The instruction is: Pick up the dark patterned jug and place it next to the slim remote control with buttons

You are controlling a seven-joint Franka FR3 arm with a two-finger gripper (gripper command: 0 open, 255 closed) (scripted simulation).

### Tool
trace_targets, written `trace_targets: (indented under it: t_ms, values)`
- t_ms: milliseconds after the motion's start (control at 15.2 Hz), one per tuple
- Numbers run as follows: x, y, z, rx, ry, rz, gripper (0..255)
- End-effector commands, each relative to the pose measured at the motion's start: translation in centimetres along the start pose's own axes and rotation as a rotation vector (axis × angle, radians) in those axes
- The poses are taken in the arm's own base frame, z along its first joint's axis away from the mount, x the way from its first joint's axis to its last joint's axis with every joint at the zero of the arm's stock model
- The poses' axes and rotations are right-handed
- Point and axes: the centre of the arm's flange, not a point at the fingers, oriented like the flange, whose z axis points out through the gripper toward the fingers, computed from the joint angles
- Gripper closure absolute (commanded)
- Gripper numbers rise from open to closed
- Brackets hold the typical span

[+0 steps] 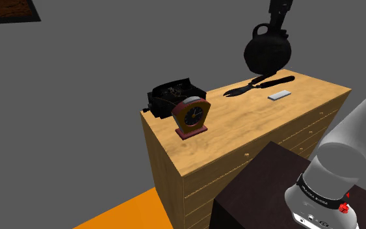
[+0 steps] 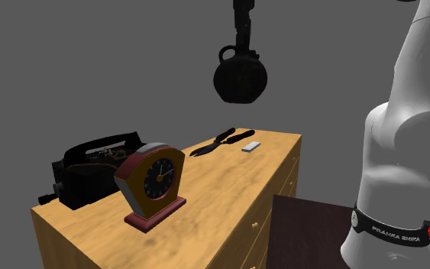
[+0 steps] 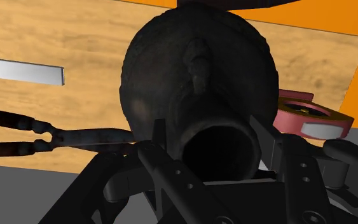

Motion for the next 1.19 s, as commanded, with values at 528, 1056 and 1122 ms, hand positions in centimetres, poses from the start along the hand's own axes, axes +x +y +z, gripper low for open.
trace_targets:
  t_ms: [528, 1056, 1122]
  values:
    - [-5.4, 12.1, 0.2, -0.002, 0.005, -0.002, 255]
    - [-9.7, 21.8, 0.4, -0.002, 0.005, -0.002, 255]
    - [-10.2, 23.0, 0.5, -0.002, 0.005, -0.002, 255]
